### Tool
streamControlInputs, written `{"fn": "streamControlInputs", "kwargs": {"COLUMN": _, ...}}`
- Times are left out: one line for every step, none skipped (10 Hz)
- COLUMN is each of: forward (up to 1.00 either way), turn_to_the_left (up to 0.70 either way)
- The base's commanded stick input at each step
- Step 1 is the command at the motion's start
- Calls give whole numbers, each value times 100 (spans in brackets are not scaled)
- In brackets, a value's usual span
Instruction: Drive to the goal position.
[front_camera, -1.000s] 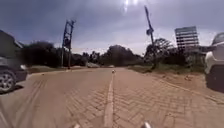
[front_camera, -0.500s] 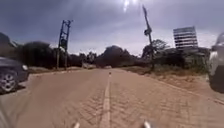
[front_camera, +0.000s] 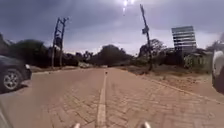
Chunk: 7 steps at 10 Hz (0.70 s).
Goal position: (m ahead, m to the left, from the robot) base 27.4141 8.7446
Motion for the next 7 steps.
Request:
{"fn": "streamControlInputs", "kwargs": {"forward": 70, "turn_to_the_left": -35}}
{"fn": "streamControlInputs", "kwargs": {"forward": 70, "turn_to_the_left": -35}}
{"fn": "streamControlInputs", "kwargs": {"forward": 70, "turn_to_the_left": -35}}
{"fn": "streamControlInputs", "kwargs": {"forward": 70, "turn_to_the_left": -35}}
{"fn": "streamControlInputs", "kwargs": {"forward": 70, "turn_to_the_left": -24}}
{"fn": "streamControlInputs", "kwargs": {"forward": 70, "turn_to_the_left": -11}}
{"fn": "streamControlInputs", "kwargs": {"forward": 70, "turn_to_the_left": 0}}
